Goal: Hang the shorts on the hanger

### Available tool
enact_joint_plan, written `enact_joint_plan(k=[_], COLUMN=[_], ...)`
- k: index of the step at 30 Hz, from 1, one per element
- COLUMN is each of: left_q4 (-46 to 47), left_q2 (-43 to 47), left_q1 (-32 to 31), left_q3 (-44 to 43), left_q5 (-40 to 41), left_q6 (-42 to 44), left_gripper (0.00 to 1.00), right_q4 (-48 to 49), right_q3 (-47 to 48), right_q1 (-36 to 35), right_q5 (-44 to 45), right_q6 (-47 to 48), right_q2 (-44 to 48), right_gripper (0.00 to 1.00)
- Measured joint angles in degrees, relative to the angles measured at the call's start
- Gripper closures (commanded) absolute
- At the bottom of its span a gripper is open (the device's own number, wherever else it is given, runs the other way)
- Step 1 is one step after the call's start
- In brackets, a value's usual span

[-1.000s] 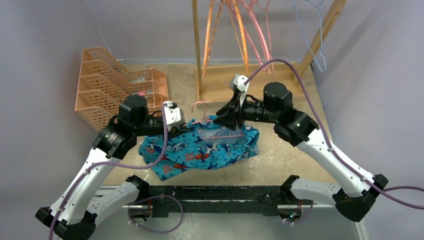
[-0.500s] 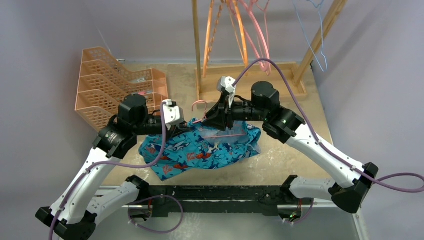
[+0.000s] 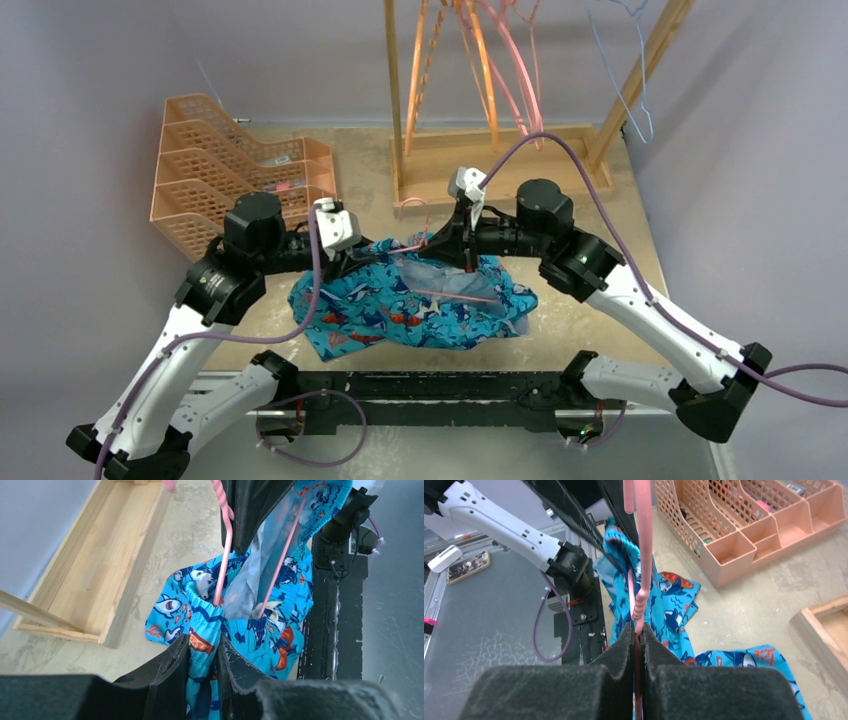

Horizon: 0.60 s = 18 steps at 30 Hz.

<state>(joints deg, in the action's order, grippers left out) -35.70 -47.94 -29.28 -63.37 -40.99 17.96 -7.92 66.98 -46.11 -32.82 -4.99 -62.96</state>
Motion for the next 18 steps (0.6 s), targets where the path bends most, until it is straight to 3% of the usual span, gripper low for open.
enact_joint_plan(k=[3, 9, 18], left_q4=[-0.6, -1.8, -2.5], left_q2=[0.9, 1.5, 0.8], left_q1=[0.0, 0.0, 0.0], left_q3=[-1.5, -3.6, -5.5], left_q5=[0.5, 1.9, 4.9], left_q6=[-0.1, -0.2, -0.7], left_gripper=[0.88, 0.93, 0.91], right_q4=[-1.2, -4.7, -12.5], right_q3=[-1.8, -2.5, -2.3], right_q1=[0.0, 0.0, 0.0], right_q5=[1.0, 3.4, 6.3], right_q6=[0.3, 1.7, 5.4], right_q2=[2.0, 7.0, 11.0], right_gripper=[1.0, 1.0, 1.0])
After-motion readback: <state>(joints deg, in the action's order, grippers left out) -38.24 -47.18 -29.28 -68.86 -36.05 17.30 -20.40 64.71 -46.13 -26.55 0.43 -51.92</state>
